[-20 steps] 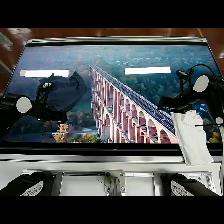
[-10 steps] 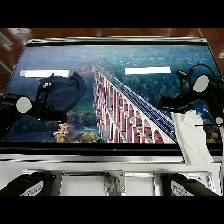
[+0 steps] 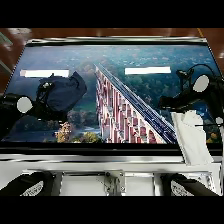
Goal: Fold the shirts.
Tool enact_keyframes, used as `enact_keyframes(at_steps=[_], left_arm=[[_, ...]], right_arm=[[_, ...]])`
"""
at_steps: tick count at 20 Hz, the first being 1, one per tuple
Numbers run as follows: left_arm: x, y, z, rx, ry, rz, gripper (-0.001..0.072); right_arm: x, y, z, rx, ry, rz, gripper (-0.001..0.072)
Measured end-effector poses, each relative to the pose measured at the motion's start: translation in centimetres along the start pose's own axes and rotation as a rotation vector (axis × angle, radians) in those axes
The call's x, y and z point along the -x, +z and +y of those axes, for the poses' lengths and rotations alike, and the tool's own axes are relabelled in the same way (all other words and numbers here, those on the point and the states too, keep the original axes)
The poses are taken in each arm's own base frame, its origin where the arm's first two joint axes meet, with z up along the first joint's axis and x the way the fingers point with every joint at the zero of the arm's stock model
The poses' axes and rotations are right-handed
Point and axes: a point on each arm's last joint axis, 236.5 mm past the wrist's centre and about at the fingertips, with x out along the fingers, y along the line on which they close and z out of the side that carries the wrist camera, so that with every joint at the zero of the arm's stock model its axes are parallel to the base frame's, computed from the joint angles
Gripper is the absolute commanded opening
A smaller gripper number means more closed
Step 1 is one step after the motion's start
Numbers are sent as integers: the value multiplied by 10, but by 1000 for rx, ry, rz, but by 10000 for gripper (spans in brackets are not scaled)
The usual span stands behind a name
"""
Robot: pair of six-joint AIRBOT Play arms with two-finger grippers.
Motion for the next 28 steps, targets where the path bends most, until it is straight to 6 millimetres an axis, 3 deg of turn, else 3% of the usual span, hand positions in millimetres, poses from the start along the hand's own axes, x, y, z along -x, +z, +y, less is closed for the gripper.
enact_keyframes(at_steps=[6,8,11,15,18,21,23,27,28], left_arm=[[-2,2,-3,3,-13,-7,700],[-2,14,0,-6,2,-48,700],[6,52,24,-36,94,-136,701],[9,121,86,53,199,-208,701],[-17,146,144,196,241,-158,702],[-54,137,186,310,254,-43,704],[-79,129,193,349,221,21,704],[-118,130,177,358,106,60,700],[-126,130,172,363,82,66,662]], right_arm=[[1,22,9,-16,39,-93,695],[2,30,10,-18,45,-127,695],[5,46,13,-25,58,-195,695],[8,59,20,-37,88,-250,695],[9,62,22,-42,99,-265,695],[10,64,23,-45,106,-272,695],[10,64,24,-46,108,-273,695],[10,64,24,-46,109,-274,695],[10,64,24,-46,109,-274,695]])
